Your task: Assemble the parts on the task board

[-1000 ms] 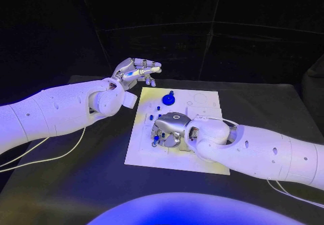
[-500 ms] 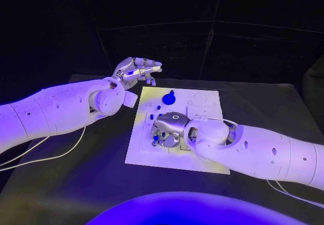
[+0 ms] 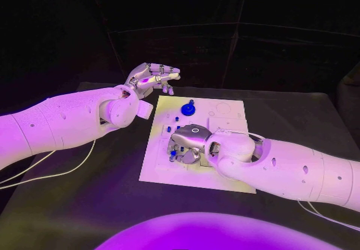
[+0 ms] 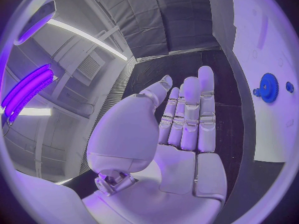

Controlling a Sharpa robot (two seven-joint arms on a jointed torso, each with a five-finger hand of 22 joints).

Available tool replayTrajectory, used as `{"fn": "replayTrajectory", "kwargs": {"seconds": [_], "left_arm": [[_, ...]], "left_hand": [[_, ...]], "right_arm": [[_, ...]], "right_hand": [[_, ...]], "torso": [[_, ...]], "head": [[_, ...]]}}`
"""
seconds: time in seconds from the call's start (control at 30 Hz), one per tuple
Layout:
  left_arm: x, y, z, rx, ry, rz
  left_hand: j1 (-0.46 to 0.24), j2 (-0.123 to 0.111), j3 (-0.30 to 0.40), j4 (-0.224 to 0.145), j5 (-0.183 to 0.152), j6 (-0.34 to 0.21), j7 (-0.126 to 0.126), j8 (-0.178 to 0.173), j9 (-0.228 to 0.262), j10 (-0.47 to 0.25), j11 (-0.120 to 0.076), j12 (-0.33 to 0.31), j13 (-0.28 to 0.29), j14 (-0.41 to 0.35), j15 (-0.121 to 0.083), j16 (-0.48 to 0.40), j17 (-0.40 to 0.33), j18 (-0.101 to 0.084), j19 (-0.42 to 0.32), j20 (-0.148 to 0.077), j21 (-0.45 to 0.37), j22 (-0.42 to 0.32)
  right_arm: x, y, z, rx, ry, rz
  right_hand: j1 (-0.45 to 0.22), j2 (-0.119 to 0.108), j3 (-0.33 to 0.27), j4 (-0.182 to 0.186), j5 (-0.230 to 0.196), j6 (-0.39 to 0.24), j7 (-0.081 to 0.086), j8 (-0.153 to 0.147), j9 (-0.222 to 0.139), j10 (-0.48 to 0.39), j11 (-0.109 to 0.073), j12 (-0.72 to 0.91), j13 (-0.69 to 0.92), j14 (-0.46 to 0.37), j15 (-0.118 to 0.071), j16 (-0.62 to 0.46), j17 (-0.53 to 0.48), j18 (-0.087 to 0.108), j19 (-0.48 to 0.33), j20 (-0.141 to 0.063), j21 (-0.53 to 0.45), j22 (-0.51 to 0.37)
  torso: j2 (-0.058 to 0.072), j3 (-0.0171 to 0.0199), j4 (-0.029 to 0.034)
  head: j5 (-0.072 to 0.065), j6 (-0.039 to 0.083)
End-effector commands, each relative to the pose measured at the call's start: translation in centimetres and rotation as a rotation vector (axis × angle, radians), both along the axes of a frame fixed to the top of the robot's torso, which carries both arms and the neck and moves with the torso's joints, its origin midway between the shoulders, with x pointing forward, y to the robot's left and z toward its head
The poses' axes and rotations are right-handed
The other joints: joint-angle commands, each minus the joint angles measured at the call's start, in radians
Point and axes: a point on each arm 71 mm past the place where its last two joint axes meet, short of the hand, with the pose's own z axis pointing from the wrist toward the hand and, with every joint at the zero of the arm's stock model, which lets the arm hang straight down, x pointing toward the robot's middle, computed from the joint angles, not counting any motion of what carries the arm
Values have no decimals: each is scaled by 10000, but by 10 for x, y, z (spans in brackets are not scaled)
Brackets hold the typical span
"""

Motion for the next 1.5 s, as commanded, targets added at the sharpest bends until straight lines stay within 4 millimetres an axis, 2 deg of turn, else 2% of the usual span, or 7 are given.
{"fn": "replayTrajectory", "kwargs": {"seconds": [0.03, 1.07, 1.5], "left_arm": [[0, -1, 1, -90, -14, -97], [0, -1, 1, -87, -20, -83], [0, -1, 1, -84, -15, -82]], "left_hand": [[67, -1, -7, -50, 6, -10, 45, 50, -9, -61, -21, 16, -10, -49, 16, -24, -8, 136, 33, -57, -36, -10], [67, -1, -7, -50, 6, -10, 45, 50, -9, -61, -21, 16, -10, -49, 16, -24, -8, 136, 33, -57, -36, -10], [67, -1, -7, -50, 6, -10, 45, 50, -9, -61, -21, 16, -10, -49, 16, -24, -8, 136, 33, -57, -36, -10]], "right_arm": [[0, 0, 1, 21, -202, -18], [-4, 1, 2, -47, -213, 139], [-5, 3, 0, -326, -66, 229]], "right_hand": [[21, -56, 66, 5, 79, 67, 41, 27, 10, 51, 4, -55, 6, 1022, -35, 25, 2635, 29, 12, -6, 52, 3], [24, -65, 82, -9, 130, 72, 45, 20, 10, 62, 7, -75, 8, 1022, -33, 25, 2635, 31, 6, -5, 49, -5], [13, -84, 86, -17, 161, 81, 49, 15, 10, 73, 11, -93, 9, 1022, -30, 25, 2635, 35, -4, -6, 42, -23]], "torso": [[-1, 8, -6], [5, 3, -4], [6, 2, -2]], "head": [[11, -6], [27, -62], [37, -127]]}}
